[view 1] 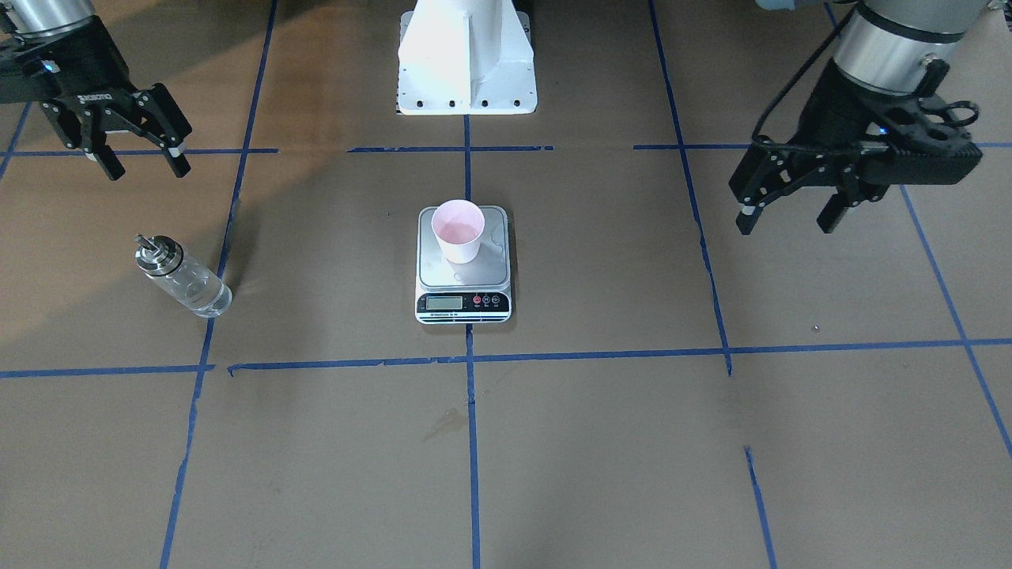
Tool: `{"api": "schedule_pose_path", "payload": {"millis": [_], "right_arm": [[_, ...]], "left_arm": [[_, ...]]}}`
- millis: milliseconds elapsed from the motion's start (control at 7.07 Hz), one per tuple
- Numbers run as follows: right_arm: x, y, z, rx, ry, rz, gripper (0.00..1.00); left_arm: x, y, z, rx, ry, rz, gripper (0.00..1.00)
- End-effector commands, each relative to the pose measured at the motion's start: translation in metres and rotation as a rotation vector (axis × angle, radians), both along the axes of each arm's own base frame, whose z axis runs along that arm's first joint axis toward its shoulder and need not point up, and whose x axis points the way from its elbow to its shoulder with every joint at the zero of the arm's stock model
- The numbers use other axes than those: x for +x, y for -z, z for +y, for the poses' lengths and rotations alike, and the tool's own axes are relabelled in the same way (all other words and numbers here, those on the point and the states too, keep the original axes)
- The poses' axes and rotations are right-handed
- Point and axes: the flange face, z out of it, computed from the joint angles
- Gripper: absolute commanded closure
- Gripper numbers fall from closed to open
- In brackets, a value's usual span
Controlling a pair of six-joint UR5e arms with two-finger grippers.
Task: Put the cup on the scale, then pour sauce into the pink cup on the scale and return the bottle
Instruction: 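Withdraw the left gripper while the right gripper reaches to the glass bottle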
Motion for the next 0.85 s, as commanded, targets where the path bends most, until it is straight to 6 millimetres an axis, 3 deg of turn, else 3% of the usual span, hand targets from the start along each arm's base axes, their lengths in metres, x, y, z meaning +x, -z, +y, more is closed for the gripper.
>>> {"api": "schedule_pose_path", "payload": {"millis": [0, 141, 424, 707], "right_arm": [[-0.052, -0.031, 0.025, 0.097, -0.121, 0.099, 0.00], [-0.072, -0.049, 0.026, 0.134, -0.174, 0.132, 0.00], [-0.094, -0.083, 0.021, 0.237, -0.282, 0.232, 0.00], [-0.127, -0.098, 0.009, 0.297, -0.344, 0.287, 0.00]], "left_arm": [[-0.026, -0.028, -0.005, 0.036, -0.032, -0.056, 0.00], [-0.031, -0.031, -0.009, 0.041, -0.034, -0.065, 0.00], [-0.030, -0.035, -0.012, 0.037, -0.035, -0.072, 0.00], [-0.028, -0.037, -0.012, 0.035, -0.041, -0.075, 0.00]]}}
